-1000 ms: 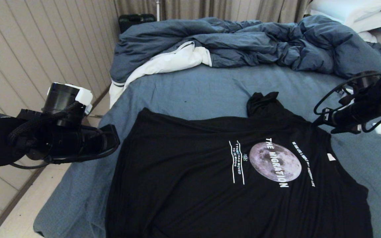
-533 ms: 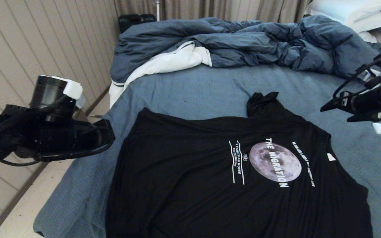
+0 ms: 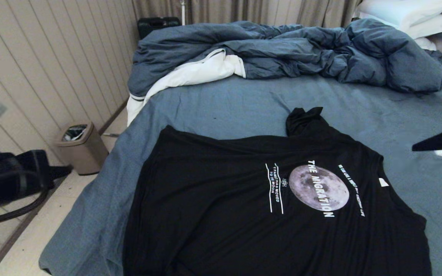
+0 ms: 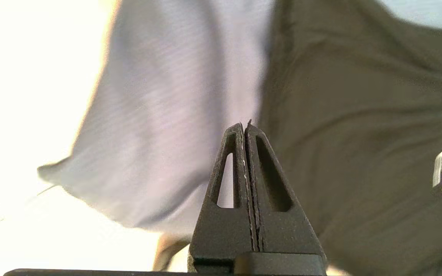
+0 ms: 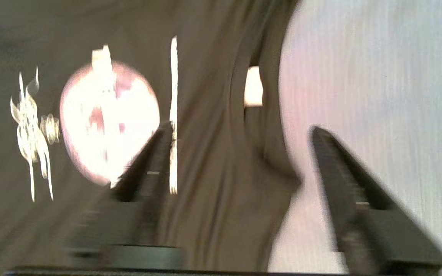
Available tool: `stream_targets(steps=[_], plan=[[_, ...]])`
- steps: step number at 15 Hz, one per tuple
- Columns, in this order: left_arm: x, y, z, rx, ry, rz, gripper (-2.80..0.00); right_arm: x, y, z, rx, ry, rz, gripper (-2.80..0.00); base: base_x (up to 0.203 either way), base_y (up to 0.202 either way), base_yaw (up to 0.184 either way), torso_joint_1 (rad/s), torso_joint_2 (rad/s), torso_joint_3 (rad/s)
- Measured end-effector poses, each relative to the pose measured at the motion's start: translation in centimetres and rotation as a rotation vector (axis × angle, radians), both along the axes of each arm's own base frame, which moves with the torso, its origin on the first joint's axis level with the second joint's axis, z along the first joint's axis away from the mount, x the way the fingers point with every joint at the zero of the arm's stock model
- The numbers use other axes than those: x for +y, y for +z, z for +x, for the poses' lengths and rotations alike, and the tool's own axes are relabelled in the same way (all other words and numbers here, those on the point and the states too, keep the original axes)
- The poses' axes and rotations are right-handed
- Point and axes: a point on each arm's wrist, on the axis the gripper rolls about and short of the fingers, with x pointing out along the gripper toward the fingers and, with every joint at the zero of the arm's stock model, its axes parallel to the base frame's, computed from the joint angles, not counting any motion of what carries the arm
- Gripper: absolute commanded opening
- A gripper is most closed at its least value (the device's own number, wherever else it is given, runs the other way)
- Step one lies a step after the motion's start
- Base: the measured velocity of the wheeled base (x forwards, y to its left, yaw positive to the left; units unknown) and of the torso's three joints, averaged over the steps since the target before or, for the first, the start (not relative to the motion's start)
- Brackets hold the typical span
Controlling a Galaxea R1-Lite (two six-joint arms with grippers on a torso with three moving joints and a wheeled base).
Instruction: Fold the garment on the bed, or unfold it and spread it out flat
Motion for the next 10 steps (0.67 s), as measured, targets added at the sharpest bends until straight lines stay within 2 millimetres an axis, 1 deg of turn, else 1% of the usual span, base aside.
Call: stream_targets(steps=[3,6,8,10], plan=[[1.9,0.3,-5.0,-0.027,0.006,0.049,-2.8,1.8,-0.4,-4.5,-0.05,0.041,-0.048,-2.8,0.0,0.0,0.0,0.0,0.0,0.0],[3.7,0.2,-9.9,-0.066,0.006,0.057,-2.8,3.9,-2.0,-9.3,-0.057,0.082,-0.083,-2.8,0.0,0.0,0.0,0.0,0.0,0.0],[4.9,-0.8,-13.2,-0.072,0.027,0.069,-2.8,5.3,-3.3,-12.4,-0.076,0.094,-0.104,-2.8,0.0,0.0,0.0,0.0,0.0,0.0],[5.9,-2.4,-15.8,-0.076,0.078,0.093,-2.8,6.7,-5.0,-15.4,-0.083,0.127,-0.122,-2.8,0.0,0.0,0.0,0.0,0.0,0.0]])
